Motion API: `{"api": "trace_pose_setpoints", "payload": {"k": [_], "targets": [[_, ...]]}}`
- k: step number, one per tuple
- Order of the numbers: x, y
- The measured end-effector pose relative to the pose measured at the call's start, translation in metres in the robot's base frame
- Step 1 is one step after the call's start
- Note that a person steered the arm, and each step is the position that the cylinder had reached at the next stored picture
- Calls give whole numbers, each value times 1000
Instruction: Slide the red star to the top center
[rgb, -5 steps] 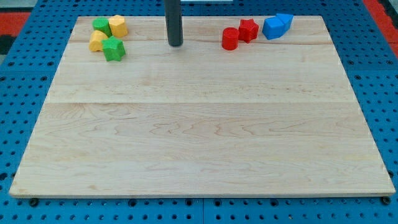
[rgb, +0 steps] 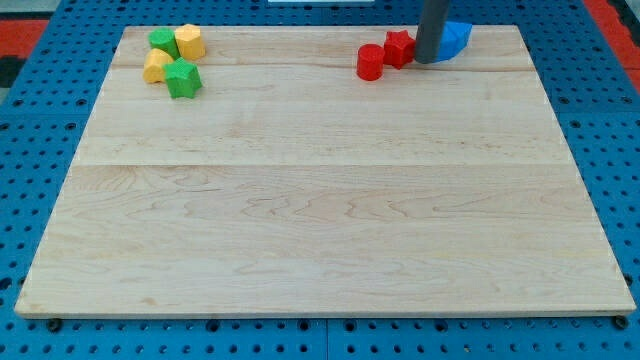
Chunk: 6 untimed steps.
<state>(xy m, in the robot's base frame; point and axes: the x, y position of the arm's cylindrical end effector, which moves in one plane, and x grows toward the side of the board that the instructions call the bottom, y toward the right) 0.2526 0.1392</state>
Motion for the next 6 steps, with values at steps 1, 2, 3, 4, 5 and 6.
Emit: {"api": "trace_pose_setpoints", "payload": {"k": [1, 2, 3, 4, 5, 6], "targets": [[-5, -10], [-4, -35], [-2, -33], [-21, -32], [-38, -53], [-38, -87]]}}
